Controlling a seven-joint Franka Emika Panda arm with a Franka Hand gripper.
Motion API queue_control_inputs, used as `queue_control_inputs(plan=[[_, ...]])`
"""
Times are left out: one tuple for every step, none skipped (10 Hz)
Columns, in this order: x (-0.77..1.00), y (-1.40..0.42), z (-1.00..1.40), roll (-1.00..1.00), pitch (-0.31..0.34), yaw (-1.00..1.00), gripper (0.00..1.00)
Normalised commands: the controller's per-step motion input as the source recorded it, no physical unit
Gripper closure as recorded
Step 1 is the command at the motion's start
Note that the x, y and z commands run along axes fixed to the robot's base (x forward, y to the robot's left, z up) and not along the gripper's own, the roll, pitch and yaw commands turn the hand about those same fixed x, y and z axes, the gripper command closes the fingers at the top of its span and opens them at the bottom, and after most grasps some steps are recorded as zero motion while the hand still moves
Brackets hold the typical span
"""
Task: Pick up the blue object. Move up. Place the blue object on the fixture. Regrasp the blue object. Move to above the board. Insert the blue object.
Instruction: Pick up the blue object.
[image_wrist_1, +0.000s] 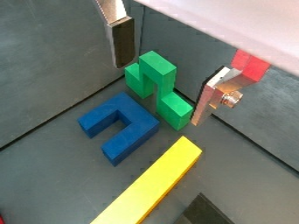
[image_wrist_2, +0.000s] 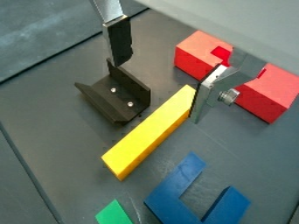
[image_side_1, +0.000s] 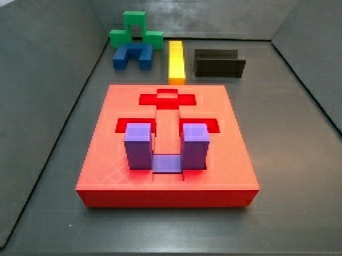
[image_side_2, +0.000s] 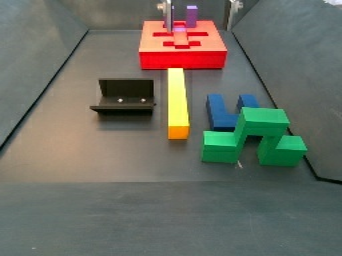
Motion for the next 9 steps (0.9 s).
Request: queue_control_inputs(plan=[[0.00, -0.16, -0.49, -0.11, -0.209, 0.00, 0.00], [0.00, -0.15, -0.61, -0.11, -0.260, 0.00, 0.00], [0.00, -0.14, -0.63, -0.10, -0.270, 0.00, 0.00], [0.00, -0.13, -0.64, -0.09, -0.267, 0.00, 0.00], [-0.01, -0.08, -0.61, -0.11, -0.274, 0.00, 0.00], [-0.01, -0.07, -0.59, -0.12, -0.279, 0.00, 0.00], [0.00, -0.06, -0.56, -0.13, -0.283, 0.00, 0.00], [-0.01, -0.04, -0.56, -0.13, -0.279, 0.00, 0.00], [-0.03, -0.01, -0.58, -0.14, -0.256, 0.00, 0.00]])
